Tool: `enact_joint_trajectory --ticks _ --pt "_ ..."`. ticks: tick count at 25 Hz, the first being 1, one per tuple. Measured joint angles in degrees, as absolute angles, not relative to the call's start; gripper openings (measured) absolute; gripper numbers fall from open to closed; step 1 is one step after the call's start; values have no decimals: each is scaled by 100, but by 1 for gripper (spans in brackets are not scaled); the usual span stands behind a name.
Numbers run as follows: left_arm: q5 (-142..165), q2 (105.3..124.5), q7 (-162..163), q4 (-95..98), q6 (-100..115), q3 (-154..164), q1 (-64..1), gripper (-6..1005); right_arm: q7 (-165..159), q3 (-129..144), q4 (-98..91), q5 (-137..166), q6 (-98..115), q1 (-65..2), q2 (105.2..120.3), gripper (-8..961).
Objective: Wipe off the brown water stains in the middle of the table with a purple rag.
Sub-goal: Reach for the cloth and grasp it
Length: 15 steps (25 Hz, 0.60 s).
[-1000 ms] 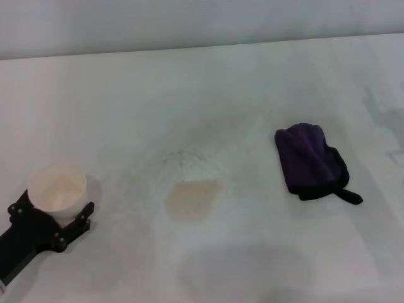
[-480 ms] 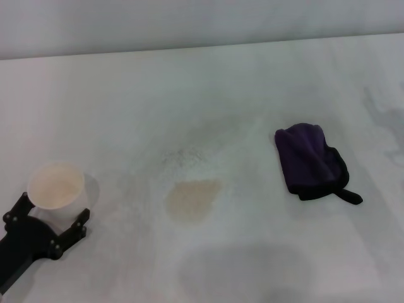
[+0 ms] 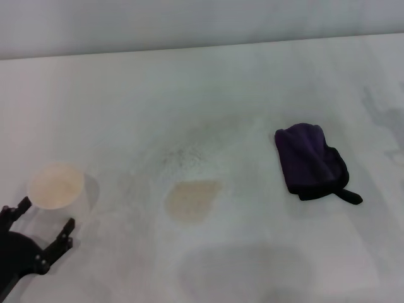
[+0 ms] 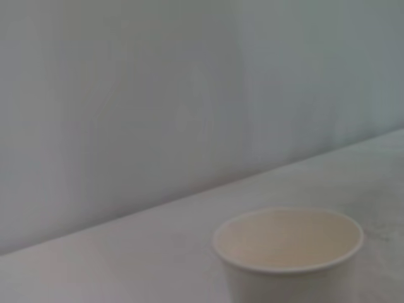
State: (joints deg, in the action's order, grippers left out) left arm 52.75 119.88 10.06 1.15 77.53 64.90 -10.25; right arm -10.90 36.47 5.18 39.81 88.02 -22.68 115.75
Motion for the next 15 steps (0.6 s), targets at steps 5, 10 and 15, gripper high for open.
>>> enact_joint_trajectory --ticks 5,10,15 --pt "4878 11988 777 24 7976 6476 -809 893 -1092 3647 511 3981 8832 -2256 11575 841" --pt "4312 11988 745 -36 8260 6466 -579 893 -1099 3643 526 3981 8850 -2230 11575 841" --pt "3824 11974 728 -84 8322 6467 -532 894 -1128 3624 557 3981 8885 -2210 11575 841"
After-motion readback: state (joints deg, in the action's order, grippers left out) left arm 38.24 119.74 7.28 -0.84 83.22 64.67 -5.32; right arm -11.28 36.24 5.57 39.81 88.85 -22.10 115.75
